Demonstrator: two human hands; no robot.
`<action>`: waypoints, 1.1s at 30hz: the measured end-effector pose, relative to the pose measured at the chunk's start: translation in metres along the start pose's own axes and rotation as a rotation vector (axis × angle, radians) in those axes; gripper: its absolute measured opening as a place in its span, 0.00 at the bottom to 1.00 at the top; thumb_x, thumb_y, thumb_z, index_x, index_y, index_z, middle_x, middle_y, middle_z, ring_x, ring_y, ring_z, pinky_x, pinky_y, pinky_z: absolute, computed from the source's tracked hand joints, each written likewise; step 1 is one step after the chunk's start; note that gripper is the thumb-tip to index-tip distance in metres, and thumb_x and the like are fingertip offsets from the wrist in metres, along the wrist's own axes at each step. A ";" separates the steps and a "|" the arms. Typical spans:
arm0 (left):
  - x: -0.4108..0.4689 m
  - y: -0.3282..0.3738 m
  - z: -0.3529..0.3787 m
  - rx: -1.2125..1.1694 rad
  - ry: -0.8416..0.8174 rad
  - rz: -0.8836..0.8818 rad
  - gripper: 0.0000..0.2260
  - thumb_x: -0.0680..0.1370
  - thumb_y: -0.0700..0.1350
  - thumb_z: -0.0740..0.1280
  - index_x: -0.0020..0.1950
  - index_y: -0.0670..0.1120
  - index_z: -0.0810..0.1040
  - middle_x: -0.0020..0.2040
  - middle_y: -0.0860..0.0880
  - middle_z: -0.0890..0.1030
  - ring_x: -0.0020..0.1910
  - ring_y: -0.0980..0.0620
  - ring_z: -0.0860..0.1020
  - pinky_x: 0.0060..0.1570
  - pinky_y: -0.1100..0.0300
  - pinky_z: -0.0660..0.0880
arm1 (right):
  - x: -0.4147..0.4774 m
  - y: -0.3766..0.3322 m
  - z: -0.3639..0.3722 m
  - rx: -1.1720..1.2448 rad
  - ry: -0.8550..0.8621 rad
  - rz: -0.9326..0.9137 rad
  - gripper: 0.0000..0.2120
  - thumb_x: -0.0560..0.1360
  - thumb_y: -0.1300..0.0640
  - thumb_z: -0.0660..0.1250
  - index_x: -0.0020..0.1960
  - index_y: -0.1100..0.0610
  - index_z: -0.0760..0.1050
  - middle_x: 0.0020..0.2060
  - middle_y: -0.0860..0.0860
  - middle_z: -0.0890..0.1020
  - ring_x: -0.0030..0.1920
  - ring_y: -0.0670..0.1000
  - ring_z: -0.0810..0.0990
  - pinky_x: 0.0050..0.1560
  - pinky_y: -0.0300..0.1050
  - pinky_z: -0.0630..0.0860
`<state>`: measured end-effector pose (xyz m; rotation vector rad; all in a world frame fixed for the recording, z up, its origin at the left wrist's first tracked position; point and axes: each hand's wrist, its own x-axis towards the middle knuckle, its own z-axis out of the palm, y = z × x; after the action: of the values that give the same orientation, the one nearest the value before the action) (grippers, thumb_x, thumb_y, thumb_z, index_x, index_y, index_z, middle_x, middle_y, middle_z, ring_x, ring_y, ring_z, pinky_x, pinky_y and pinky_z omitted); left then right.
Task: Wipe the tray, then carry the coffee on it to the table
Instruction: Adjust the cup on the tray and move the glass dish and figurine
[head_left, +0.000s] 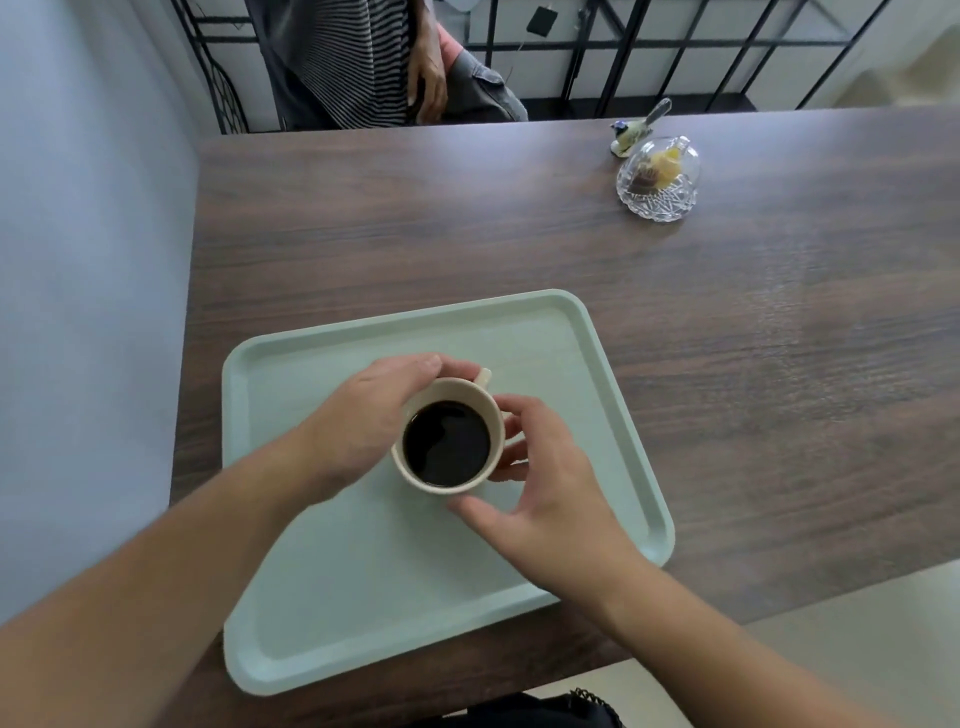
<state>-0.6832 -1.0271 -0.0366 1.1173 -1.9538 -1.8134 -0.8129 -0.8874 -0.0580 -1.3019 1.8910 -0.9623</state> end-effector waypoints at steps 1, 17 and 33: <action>0.004 0.001 -0.001 0.040 -0.028 0.008 0.16 0.83 0.49 0.54 0.55 0.53 0.83 0.55 0.56 0.83 0.58 0.58 0.78 0.61 0.56 0.72 | 0.000 0.001 0.004 -0.012 0.027 0.003 0.31 0.67 0.47 0.79 0.64 0.47 0.67 0.54 0.44 0.75 0.50 0.45 0.78 0.49 0.38 0.78; -0.028 -0.028 -0.050 0.291 0.497 0.081 0.16 0.81 0.54 0.53 0.58 0.53 0.79 0.55 0.55 0.80 0.58 0.56 0.76 0.59 0.62 0.69 | 0.003 0.025 -0.021 -0.259 0.145 -0.071 0.41 0.60 0.28 0.73 0.61 0.53 0.66 0.51 0.45 0.71 0.53 0.46 0.71 0.54 0.43 0.73; -0.059 -0.118 -0.033 0.808 0.559 -0.103 0.27 0.77 0.42 0.50 0.77 0.44 0.57 0.78 0.37 0.54 0.77 0.43 0.49 0.74 0.50 0.46 | 0.014 0.077 -0.042 -0.741 0.038 -0.061 0.45 0.69 0.23 0.57 0.71 0.56 0.68 0.67 0.51 0.73 0.67 0.53 0.68 0.73 0.51 0.61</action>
<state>-0.5797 -1.0038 -0.1218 1.7229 -2.2895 -0.5618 -0.8888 -0.8729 -0.1020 -1.7554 2.3550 -0.2944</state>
